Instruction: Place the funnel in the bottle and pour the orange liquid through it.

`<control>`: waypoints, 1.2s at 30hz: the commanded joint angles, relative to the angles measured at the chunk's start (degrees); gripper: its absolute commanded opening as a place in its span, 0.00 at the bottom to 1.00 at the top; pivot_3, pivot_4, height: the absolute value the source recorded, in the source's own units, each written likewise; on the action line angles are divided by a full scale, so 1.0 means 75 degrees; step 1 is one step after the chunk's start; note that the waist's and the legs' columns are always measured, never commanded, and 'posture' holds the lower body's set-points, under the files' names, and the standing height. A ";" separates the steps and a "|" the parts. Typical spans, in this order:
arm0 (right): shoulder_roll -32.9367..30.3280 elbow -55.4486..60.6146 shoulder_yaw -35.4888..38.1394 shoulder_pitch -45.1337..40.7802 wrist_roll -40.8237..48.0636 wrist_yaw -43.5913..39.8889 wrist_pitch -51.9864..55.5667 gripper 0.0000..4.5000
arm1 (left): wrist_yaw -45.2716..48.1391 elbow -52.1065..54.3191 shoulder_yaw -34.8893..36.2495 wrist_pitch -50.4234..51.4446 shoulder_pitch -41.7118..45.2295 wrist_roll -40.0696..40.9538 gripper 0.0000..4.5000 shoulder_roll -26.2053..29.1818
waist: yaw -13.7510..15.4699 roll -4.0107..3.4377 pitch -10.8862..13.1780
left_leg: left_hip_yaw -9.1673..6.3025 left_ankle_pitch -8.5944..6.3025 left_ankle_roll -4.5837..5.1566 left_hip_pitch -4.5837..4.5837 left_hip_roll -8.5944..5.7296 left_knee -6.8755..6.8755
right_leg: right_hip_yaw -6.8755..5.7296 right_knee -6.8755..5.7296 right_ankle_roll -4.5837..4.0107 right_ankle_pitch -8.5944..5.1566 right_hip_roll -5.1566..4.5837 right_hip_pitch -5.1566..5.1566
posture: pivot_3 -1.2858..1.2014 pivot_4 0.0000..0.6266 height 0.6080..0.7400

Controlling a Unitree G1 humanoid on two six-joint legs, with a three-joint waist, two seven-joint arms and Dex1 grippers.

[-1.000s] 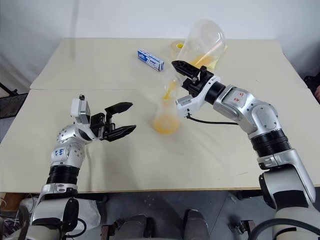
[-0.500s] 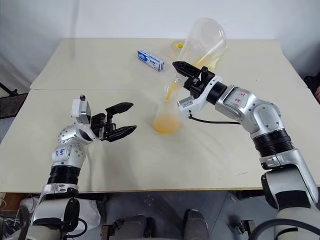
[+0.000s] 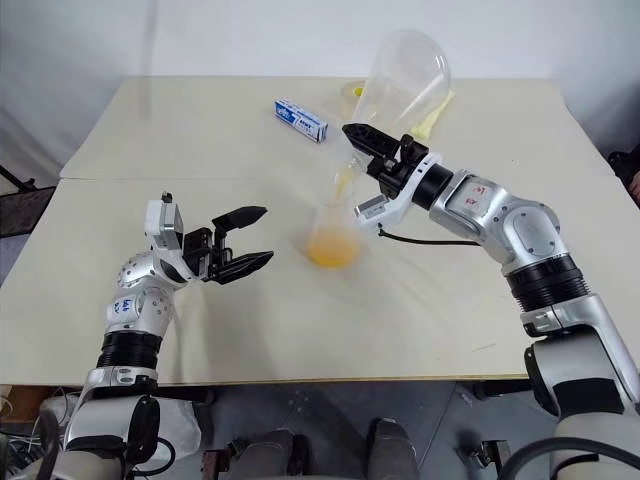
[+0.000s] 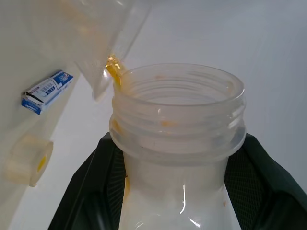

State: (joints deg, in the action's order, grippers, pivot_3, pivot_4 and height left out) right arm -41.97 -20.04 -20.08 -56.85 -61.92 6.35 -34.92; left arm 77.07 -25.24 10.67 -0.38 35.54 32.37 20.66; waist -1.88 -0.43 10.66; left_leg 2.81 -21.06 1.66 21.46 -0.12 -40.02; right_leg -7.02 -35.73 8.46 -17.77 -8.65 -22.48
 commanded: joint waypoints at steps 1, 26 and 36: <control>-0.0149 0.0102 0.0032 -0.0272 -0.0091 0.0378 0.0054 0.54 | 0.0017 0.0074 0.0028 -0.0133 0.0175 0.0045 1.00 -0.0007 | 0.0002 0.0000 0.0000 | -0.0001 0.0000 0.0000 0.0000 0.0000 0.0000 | 0.0000 0.0000 0.0000 0.0000 0.0000 0.0000 | 0.52 0.24 1.00; -0.0331 0.0025 -0.0413 -0.0479 -0.0792 0.1445 -0.0055 0.54 | 0.0132 -0.0295 0.0038 -0.0241 0.0432 -0.0003 1.00 0.0067 | -0.0003 0.0000 0.0000 | 0.0000 0.0000 0.0000 0.0002 -0.0001 0.0001 | 0.0000 0.0000 0.0000 0.0000 0.0000 -0.0001 | 0.52 0.24 1.00; -0.0304 0.0161 -0.0383 -0.0331 -0.0563 0.1319 0.0006 0.54 | 0.0243 -0.0450 -0.0016 -0.0132 0.0540 -0.0055 1.00 0.0151 | -0.0010 0.0000 0.0000 | 0.0001 0.0000 0.0000 0.0003 -0.0001 0.0001 | 0.0000 0.0000 0.0000 0.0000 0.0001 -0.0002 | 0.52 0.24 1.00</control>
State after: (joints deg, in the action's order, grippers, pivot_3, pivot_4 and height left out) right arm -43.63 -20.62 -24.37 -58.62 -67.87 15.93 -35.10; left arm 78.39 -28.50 10.61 -1.39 38.12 32.15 20.98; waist -1.95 -0.43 10.66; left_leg 2.82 -21.06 1.66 21.48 -0.13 -40.01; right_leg -7.02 -35.73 8.46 -17.77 -8.65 -22.50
